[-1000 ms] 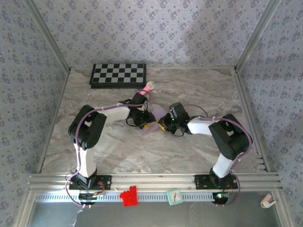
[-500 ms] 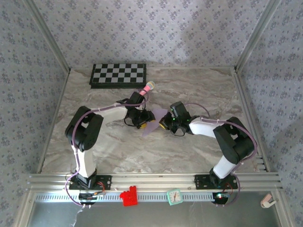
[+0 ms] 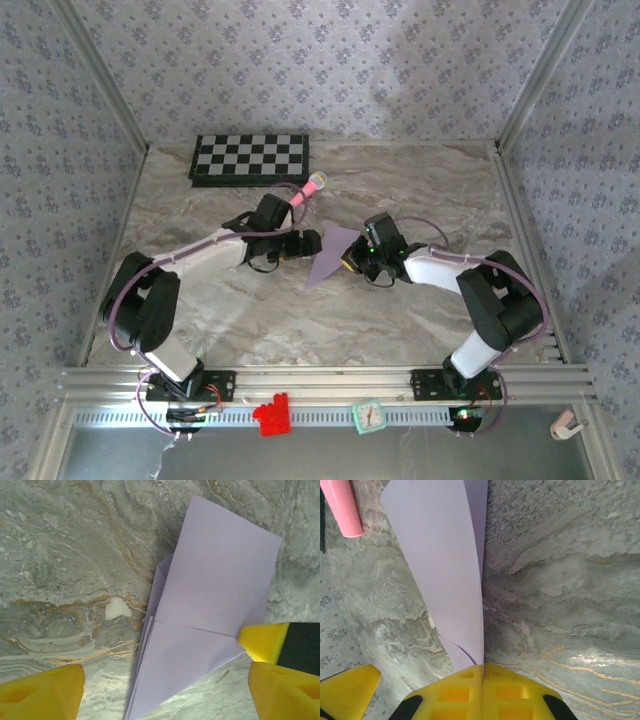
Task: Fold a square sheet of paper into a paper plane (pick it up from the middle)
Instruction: Fold the wing for the fifth time at the center of the table.
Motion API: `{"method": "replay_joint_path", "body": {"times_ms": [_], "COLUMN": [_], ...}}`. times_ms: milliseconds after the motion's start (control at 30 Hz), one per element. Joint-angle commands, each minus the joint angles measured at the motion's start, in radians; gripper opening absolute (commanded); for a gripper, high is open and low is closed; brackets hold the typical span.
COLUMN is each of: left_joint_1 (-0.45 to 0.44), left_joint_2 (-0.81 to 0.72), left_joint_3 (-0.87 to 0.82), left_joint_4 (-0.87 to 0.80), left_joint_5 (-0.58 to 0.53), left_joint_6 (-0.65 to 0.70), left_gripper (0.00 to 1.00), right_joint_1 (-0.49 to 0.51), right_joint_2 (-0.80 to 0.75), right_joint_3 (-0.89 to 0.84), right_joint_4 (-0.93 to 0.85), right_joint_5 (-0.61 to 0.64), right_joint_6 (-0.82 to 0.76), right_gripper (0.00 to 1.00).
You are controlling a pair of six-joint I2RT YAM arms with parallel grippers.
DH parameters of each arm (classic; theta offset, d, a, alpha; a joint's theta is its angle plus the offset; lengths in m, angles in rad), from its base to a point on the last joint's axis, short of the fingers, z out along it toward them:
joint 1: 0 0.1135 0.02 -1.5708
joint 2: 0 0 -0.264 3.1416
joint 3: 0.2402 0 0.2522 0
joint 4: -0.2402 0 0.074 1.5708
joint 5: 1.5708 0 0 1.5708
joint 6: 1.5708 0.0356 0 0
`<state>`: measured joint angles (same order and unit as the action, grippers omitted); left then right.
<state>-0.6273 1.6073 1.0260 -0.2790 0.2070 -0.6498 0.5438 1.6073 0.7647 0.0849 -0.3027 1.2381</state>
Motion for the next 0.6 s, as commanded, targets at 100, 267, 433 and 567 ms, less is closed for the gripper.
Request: {"method": "replay_joint_path", "body": {"times_ms": [100,267,433,567], "left_joint_1": [-0.085,-0.160,-0.216,-0.244], "left_joint_2": [-0.005,0.042,0.051,0.059], "left_joint_3": [0.017,0.037,0.002,-0.066], "left_joint_4": [-0.018,-0.025,0.071,0.208], "left_joint_5": [-0.148,-0.227,-0.242,-0.199], "left_joint_6": [0.231,0.376,0.490,0.578], "left_gripper": [0.85,0.77,0.73,0.70], "right_joint_1": [-0.018,-0.030,-0.040,-0.051], "right_joint_2": [-0.036,-0.043,-0.044,-0.046], "right_joint_3": [0.040,0.047,0.052,0.058], "right_joint_4": [-0.081,-0.098,-0.105,-0.105], "right_joint_5": [0.019,0.016,0.000,-0.019], "right_joint_6": [-0.006,0.012,0.027,0.040], "right_gripper": [0.03,0.03,0.03,0.03]}}
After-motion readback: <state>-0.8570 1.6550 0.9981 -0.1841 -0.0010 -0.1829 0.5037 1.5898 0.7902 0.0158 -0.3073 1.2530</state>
